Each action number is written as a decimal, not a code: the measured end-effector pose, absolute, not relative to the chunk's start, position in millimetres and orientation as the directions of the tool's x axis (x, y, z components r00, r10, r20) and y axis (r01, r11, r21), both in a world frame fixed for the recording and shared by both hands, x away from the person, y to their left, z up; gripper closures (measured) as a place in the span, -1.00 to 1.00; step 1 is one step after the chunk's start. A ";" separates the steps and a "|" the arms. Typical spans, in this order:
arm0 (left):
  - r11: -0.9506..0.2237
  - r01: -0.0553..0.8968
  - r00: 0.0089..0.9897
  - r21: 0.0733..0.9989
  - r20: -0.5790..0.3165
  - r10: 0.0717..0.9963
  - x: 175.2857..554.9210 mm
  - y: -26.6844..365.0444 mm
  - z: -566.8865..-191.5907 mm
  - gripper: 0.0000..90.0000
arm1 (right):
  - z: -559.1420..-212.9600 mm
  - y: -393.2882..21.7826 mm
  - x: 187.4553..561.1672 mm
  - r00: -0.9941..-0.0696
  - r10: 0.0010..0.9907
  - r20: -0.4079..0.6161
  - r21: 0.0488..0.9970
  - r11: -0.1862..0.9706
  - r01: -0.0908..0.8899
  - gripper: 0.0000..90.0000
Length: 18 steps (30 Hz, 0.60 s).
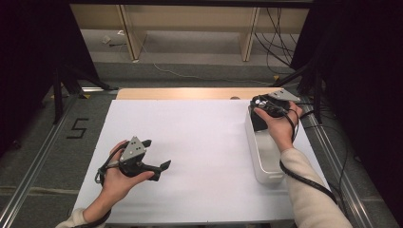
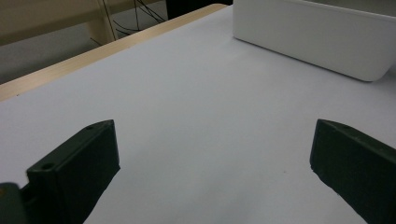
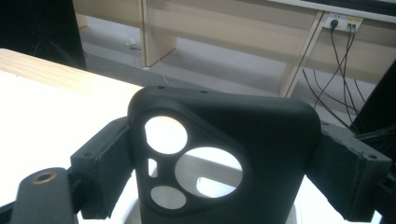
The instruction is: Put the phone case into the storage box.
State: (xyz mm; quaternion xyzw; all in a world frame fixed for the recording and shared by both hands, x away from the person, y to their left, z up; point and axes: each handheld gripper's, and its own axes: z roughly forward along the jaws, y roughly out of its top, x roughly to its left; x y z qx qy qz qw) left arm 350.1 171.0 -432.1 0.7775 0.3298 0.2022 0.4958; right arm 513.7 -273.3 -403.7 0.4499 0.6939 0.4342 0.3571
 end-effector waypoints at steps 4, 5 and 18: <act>-0.290 0.313 0.700 0.904 -0.013 0.714 350.2 171.1 -432.1 -0.98 | -405.0 -272.8 514.9 -0.337 0.936 -0.102 0.923 0.216 0.320 -0.66; -0.291 0.312 0.700 0.904 -0.012 0.714 350.2 171.1 -432.1 -0.98 | -405.4 -272.8 515.5 -0.340 0.934 -0.107 0.922 0.222 0.318 -0.66; -0.291 0.313 0.700 0.904 -0.013 0.714 350.4 171.0 -432.2 -0.98 | -407.4 -270.8 521.1 -0.336 0.936 -0.107 0.922 0.220 0.318 -0.66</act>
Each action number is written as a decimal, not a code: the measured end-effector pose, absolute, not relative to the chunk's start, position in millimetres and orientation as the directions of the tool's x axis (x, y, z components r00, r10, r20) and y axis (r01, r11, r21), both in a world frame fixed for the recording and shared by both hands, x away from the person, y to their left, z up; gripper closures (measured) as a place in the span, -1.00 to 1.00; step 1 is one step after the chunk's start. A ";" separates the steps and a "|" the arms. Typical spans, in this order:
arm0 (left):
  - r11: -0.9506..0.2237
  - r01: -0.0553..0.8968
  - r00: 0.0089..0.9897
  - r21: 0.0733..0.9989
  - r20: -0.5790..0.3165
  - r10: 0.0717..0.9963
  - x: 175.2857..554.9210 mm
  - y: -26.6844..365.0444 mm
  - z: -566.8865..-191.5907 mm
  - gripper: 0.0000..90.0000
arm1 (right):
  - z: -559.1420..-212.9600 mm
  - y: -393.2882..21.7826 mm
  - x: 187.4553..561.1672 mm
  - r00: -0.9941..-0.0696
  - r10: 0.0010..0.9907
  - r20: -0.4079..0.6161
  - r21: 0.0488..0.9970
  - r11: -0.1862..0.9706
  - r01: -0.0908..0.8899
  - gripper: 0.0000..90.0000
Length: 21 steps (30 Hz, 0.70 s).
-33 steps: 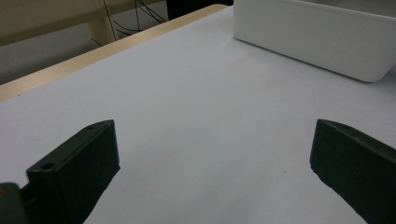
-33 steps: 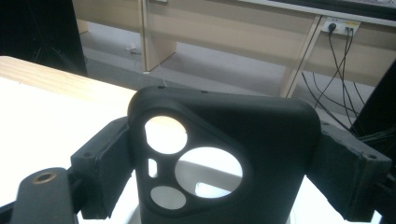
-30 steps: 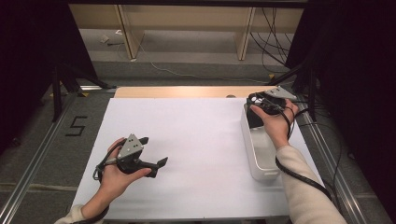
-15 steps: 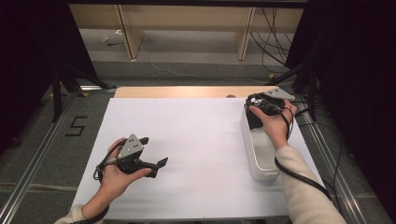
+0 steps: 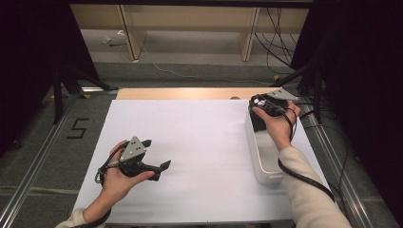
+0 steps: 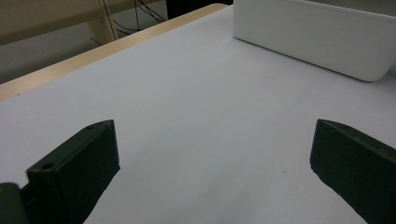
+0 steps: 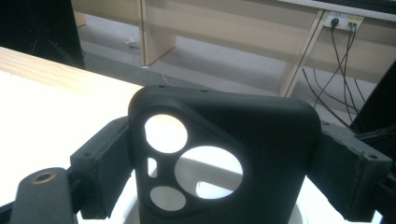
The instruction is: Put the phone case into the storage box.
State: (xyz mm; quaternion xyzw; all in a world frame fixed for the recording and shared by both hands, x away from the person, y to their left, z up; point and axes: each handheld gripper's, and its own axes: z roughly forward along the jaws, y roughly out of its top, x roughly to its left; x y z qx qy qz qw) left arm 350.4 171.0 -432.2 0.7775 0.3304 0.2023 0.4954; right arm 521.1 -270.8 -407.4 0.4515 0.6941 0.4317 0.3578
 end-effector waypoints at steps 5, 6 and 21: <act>-0.290 0.314 0.700 0.904 -0.014 0.714 350.6 170.9 -432.5 -0.98 | -408.2 -270.3 524.2 -0.335 0.937 -0.104 0.923 0.216 0.319 -0.66; -0.290 0.314 0.700 0.904 -0.014 0.714 350.6 170.9 -432.5 -0.98 | -408.4 -270.2 524.8 -0.334 0.937 -0.102 0.922 0.215 0.321 -0.66; -0.289 0.313 0.700 0.905 -0.014 0.714 350.7 171.0 -432.3 -0.98 | -411.0 -269.4 535.2 -0.335 0.937 -0.097 0.921 0.212 0.326 -0.68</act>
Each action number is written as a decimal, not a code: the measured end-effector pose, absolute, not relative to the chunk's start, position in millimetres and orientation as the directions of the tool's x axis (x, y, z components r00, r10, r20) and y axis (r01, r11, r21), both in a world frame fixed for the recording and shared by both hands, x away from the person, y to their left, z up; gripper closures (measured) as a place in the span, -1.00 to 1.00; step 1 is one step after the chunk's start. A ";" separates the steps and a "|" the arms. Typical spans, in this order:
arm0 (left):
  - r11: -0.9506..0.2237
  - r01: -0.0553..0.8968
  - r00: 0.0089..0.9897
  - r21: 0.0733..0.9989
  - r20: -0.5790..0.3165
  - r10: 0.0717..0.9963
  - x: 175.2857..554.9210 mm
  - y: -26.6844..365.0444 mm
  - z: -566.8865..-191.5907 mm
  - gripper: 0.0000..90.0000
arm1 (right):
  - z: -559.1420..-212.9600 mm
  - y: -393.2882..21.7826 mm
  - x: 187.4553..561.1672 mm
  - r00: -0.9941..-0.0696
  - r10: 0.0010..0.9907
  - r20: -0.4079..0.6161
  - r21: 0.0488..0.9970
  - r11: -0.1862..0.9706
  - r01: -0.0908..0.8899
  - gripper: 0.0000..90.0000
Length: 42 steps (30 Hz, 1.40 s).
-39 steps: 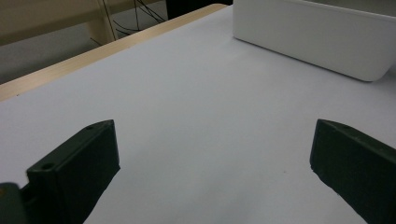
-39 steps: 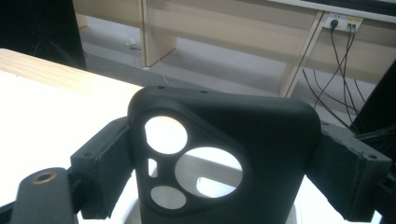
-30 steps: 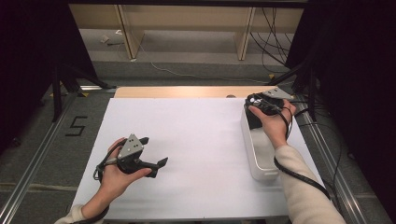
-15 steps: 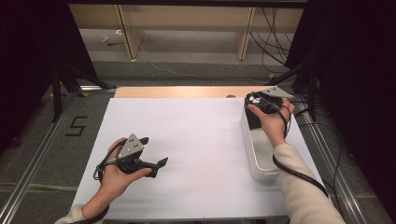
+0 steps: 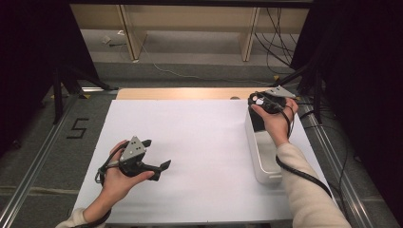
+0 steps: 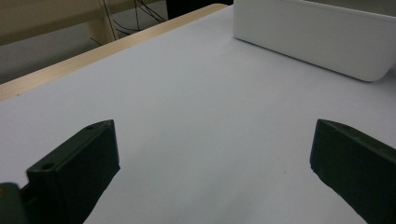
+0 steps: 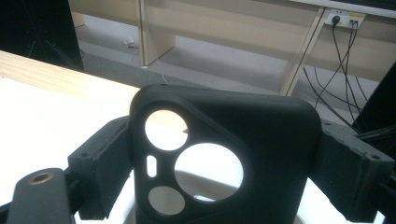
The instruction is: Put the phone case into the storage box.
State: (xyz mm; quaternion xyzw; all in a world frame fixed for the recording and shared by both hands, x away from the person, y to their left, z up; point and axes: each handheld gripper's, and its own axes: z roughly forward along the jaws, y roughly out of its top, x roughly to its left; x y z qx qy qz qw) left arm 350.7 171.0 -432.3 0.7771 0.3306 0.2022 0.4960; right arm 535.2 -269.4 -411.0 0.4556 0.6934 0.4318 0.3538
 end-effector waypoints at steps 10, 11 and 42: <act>-0.290 0.314 0.700 0.904 -0.014 0.714 351.1 171.1 -432.5 -0.98 | -413.1 -267.8 542.1 -0.334 0.938 -0.097 0.921 0.212 0.328 -0.69; -0.287 0.314 0.700 0.905 -0.016 0.714 351.0 171.0 -432.5 -0.98 | -413.6 -267.6 542.8 -0.333 0.938 -0.095 0.921 0.210 0.329 -0.70; -0.288 0.314 0.701 0.905 -0.016 0.713 351.2 170.8 -432.7 -0.98 | -414.0 -270.6 552.0 -0.339 0.934 -0.116 0.922 0.228 0.313 -0.99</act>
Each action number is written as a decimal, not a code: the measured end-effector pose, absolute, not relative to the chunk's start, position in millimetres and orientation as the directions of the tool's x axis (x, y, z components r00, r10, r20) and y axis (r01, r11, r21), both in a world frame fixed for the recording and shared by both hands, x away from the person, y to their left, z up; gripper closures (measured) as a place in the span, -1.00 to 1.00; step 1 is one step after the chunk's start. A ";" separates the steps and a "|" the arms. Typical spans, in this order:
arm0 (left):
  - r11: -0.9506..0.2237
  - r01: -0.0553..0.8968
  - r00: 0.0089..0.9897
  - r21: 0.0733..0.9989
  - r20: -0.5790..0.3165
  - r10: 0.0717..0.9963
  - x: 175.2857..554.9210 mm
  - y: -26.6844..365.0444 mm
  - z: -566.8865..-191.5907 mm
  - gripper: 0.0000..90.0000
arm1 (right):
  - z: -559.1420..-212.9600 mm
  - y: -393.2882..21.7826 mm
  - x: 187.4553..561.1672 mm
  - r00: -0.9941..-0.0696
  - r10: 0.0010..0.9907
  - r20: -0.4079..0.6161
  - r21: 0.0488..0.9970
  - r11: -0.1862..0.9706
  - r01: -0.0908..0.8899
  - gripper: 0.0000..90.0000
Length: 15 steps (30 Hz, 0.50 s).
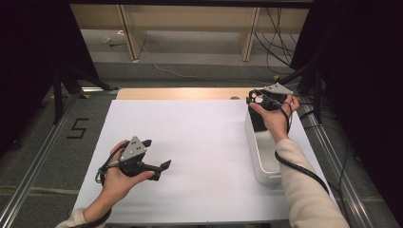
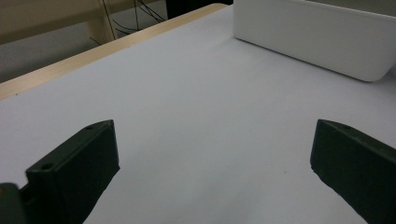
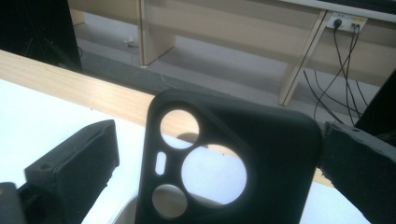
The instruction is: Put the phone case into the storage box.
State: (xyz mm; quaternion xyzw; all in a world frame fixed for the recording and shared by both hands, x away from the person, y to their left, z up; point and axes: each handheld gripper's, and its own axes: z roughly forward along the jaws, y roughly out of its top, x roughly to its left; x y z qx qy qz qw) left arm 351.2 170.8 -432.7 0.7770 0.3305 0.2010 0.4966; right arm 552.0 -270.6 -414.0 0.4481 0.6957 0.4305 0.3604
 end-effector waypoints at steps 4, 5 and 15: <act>-0.289 0.314 0.700 0.904 -0.015 0.714 351.2 171.1 -432.7 -0.98 | -411.4 -271.9 550.9 -0.336 0.936 -0.106 0.926 0.216 0.309 -0.99; -0.289 0.314 0.701 0.905 -0.015 0.713 351.1 171.0 -432.6 -0.98 | -410.6 -271.6 550.3 -0.335 0.936 -0.107 0.926 0.216 0.308 -0.99; -0.287 0.313 0.700 0.905 -0.015 0.714 350.9 170.7 -432.2 -0.98 | -401.9 -268.6 546.5 -0.332 0.939 -0.088 0.941 0.187 0.281 -0.99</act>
